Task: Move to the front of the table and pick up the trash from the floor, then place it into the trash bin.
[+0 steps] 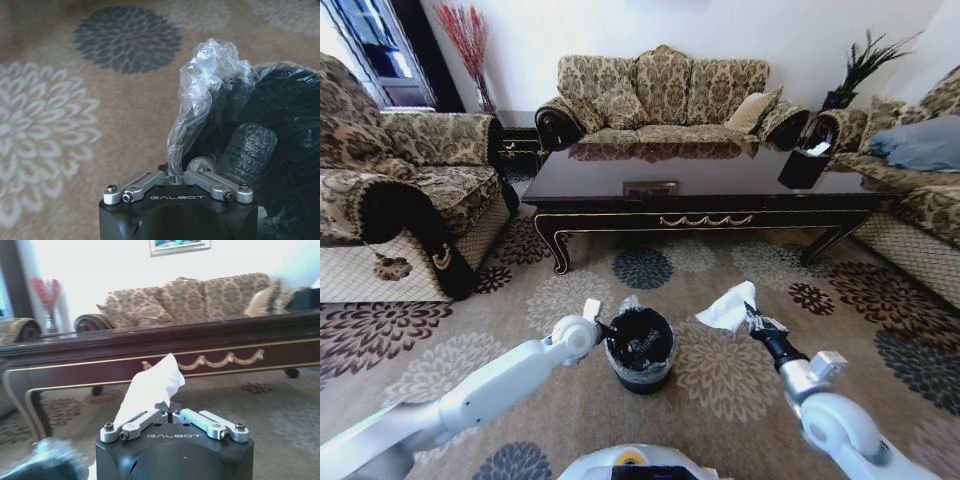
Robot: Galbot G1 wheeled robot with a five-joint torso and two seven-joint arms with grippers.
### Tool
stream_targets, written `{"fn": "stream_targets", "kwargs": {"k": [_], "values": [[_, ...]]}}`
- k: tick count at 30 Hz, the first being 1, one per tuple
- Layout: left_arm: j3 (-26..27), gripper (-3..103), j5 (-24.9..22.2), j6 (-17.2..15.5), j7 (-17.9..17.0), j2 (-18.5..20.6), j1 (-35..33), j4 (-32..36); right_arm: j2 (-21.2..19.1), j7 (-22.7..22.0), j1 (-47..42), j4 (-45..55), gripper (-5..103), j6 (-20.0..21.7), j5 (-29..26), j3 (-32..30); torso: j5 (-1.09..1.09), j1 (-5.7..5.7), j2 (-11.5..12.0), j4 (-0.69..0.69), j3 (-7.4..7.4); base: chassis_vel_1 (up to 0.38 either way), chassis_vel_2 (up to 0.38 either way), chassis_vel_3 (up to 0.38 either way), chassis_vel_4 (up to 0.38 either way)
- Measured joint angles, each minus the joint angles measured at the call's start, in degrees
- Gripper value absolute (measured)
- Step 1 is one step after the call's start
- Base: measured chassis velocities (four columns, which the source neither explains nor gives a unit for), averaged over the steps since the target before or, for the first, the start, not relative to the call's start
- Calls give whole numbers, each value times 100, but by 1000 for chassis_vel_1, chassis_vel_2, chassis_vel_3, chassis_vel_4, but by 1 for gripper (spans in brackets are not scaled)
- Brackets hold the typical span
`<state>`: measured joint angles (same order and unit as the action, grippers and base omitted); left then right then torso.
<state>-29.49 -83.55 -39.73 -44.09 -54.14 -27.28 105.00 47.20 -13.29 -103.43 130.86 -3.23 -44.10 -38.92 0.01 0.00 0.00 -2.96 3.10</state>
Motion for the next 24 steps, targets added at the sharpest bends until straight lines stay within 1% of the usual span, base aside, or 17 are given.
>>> {"fn": "stream_targets", "kwargs": {"k": [2, 3, 6, 10, 18, 22, 24], "values": [[-110, 0, -76, 3, -31, -106, 142, -26, 59, -14, -56, 140, 0, 7, 191, 124, -1, 0, 0, 1, 0, 0, 0, 0, 0], [-110, 0, -76, 3, -31, -106, 142, -26, 59, -14, -56, 140, 0, 7, 191, 124, -1, 0, 0, 1, 0, 0, 0, 0, 0], [-410, 0, -160, 34, -60, -311, 469, -207, 158, 7, -86, 201, 0, 12, 591, 383, -2, 0, 0, 0, 0, 0, 0, 0, 0], [-653, 0, -226, 70, -77, -427, 666, -293, 176, 60, -106, 186, 0, 10, 764, 499, -2, 0, 0, 0, 0, 0, 0, 0, 0], [-802, 0, -356, 88, -164, -566, 771, -306, 181, 158, -168, 166, 0, -46, 989, 567, -1, 0, 0, 1, 0, 0, 0, 0, 0], [-859, 0, -372, 102, -241, -743, 725, -386, 296, 222, -200, 105, 0, -81, 1217, 732, -1, 0, 0, 1, 0, 0, 0, 0, 0], [-858, 0, -373, 105, -254, -769, 717, -398, 310, 235, -217, 93, 0, -98, 1239, 741, -1, 0, 0, 1, 0, 0, 0, 0, 0]]}}
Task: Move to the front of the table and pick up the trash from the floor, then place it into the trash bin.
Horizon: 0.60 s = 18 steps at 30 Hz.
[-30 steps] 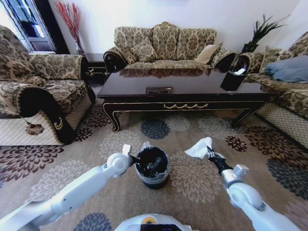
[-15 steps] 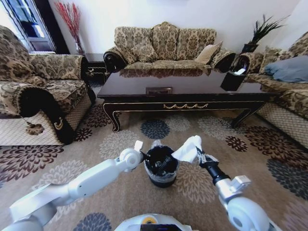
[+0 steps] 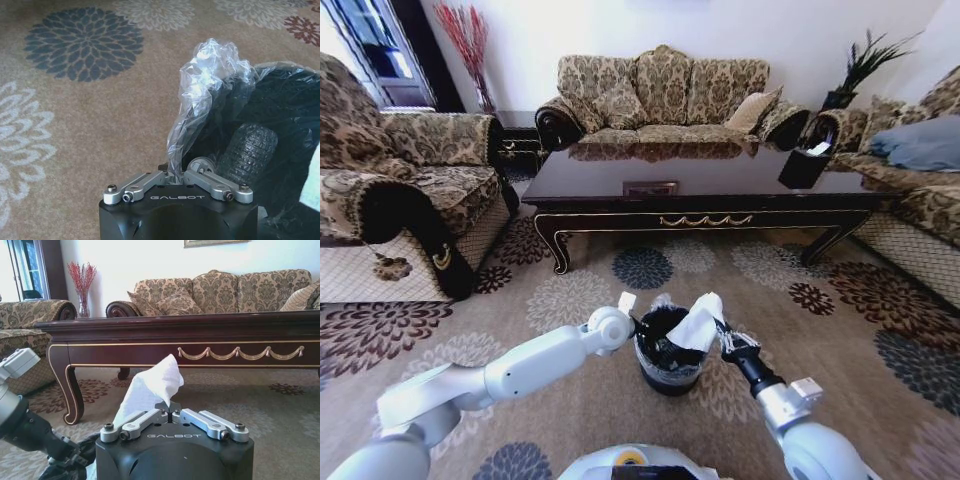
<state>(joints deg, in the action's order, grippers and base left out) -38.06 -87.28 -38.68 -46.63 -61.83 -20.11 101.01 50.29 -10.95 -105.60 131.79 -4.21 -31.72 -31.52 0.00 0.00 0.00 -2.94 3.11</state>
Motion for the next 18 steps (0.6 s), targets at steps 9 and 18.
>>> {"fn": "stream_targets", "kwargs": {"k": [9, 18], "values": [[-28, 0, -17, 6, -94, -128, 15, -56, 101, 76, -94, -102, 32, -144, 182, 57, 0, 0, 0, 0, 0, 0, 0, 0, 0], [4, 0, -22, 6, -100, -97, -39, -34, 110, 130, -220, -107, 60, -228, 301, 39, 0, 0, 0, 0, 0, 0, 0, 0, 0]]}}
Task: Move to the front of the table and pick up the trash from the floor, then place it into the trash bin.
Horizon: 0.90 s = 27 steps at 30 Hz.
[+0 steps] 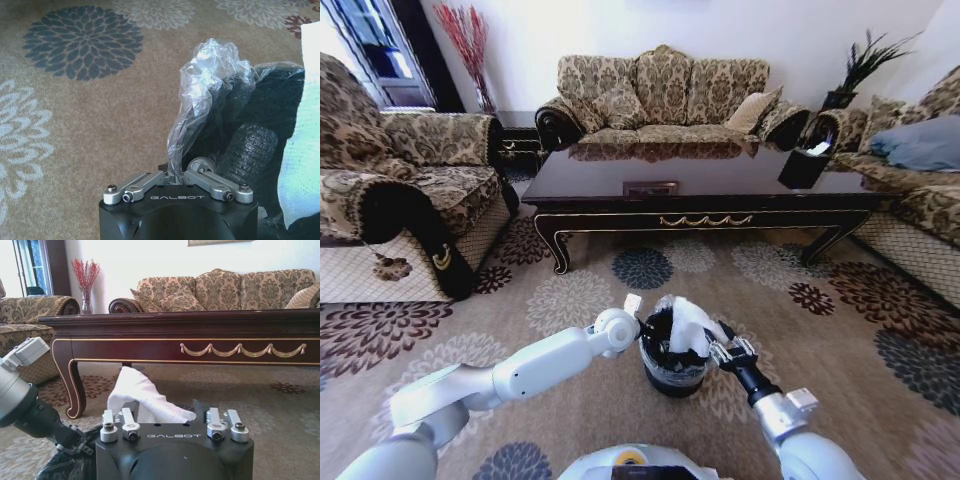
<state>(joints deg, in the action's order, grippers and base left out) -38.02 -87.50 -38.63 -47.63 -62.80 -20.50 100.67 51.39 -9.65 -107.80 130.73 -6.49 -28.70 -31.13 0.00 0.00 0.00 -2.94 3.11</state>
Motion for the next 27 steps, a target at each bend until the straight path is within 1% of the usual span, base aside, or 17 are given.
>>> {"fn": "stream_targets", "kwargs": {"k": [1, 2, 3, 4, 5, 6, 7, 8, 9, 10, 13, 14, 16, 18, 19, 22, 27], "values": [[6, 0, 4, 0, 0, 0, -12, 4, -19, 38, -44, -2, 71, -47, 64, -26, 0, 0, 0, 0, 0, 0, 0, 0, 0], [9, 0, 6, 0, 0, -3, -14, 4, -39, 76, -74, -5, 71, -67, 92, -48, 0, 0, 0, -1, 0, 0, 0, 0, 0], [22, 0, 12, 0, 0, -11, -16, 3, -76, 151, -144, -7, 77, -92, 109, -77, 0, 0, 0, 0, 0, 0, 0, 0, 0], [22, 0, 12, 0, 0, -11, -16, 3, -76, 151, -144, -7, 77, -92, 109, -77, 0, 0, 0, 0, 0, 0, 0, 0, 0], [31, 0, 14, 0, -1, -17, -16, 3, -95, 216, -184, -8, 82, -108, 102, -90, 0, 0, 0, 0, 0, 0, 0, 0, 0], [40, 0, 16, 0, -2, -25, -17, 2, -123, 326, -268, 23, 87, -98, -41, -98, 0, 0, 0, 0, 0, 0, 0, 0, 0], [43, 0, 18, 1, -5, -31, -20, 2, -145, 357, -366, 139, 92, 27, -323, -83, -1, 0, 0, -1, 0, 0, 0, 0, 0], [44, 0, 21, 1, -7, -37, -23, 2, -161, 358, -456, 297, 92, 220, -691, -57, 0, 0, 0, -1, 0, 0, 0, 0, 0], [44, 0, 20, 1, -8, -43, -30, 2, -177, 385, -524, 460, 96, 400, -1019, -33, 0, 0, 0, -3, -1, 0, 0, 0, 0], [44, 0, 20, 1, -8, -43, -30, 2, -177, 385, -524, 460, 96, 400, -1019, -33, 0, 0, 0, -3, -1, 0, 0, 0, 0], [44, 0, 24, 1, -13, -42, -51, 11, -263, 520, -539, 711, 100, 740, -1444, -69, 1, 0, 0, 0, 0, 0, 0, 0, 0], [44, 0, 24, 1, -13, -42, -51, 11, -263, 520, -539, 711, 100, 740, -1444, -69, 1, 0, 0, 0, 0, 0, 0, 0, 0], [46, 0, 30, 1, -18, -27, -67, 51, -334, 221, -458, 898, 100, 1051, -1933, -120, 0, 0, 0, 0, 0, 0, 0, 0, 0], [52, 0, 28, 1, -18, -24, -73, 60, -347, 143, -430, 924, 100, 1121, -2000, -139, 1, 0, 0, 1, 0, 0, 0, 0, 0], [71, 0, 24, 1, -18, -14, -84, 78, -388, -28, -351, 949, 100, 1273, -2100, -188, 1, 0, 0, 0, 0, 0, 0, 0, 0], [120, 0, 26, 1, -20, 5, -104, 76, -408, -143, -250, 907, 100, 1307, -2155, -178, 0, 0, 0, 0, 0, 0, 0, 0, 0], [211, 0, 43, 0, -11, 53, -167, 34, -392, -157, -184, 857, 100, 1261, -2165, -111, 0, 0, 0, -1, 0, 0, 0, 0, 0]]}}
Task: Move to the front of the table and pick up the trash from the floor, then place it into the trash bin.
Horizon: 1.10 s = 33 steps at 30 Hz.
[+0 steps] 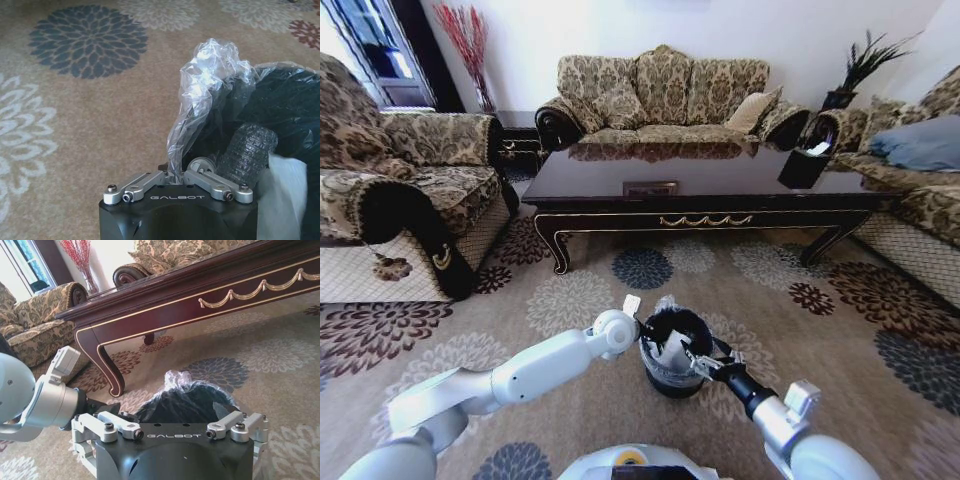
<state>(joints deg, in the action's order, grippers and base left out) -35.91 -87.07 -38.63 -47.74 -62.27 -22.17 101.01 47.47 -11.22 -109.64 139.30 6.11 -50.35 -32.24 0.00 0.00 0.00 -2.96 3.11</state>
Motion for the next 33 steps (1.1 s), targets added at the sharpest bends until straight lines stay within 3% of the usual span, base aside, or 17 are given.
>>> {"fn": "stream_targets", "kwargs": {"k": [11, 22, 33], "values": [[589, 0, -2, -52, -8, 433, -290, -1, -71, -92, 271, -73, 100, -135, -176, -61, 1, 0, 0, 2, 0, 0, 0, 0, 0], [1616, 0, 21, -49, -264, 1069, -1296, 232, -110, -94, 308, -209, 100, -152, -37, 20, 1, 0, 0, 4, 0, 0, 0, 0, 0], [1917, -1, 143, -91, -257, 1167, -1577, 66, -70, -84, 267, -245, 100, -165, 84, 42, 0, -1, -1, -2, -2, 0, 0, 0, 0]]}}
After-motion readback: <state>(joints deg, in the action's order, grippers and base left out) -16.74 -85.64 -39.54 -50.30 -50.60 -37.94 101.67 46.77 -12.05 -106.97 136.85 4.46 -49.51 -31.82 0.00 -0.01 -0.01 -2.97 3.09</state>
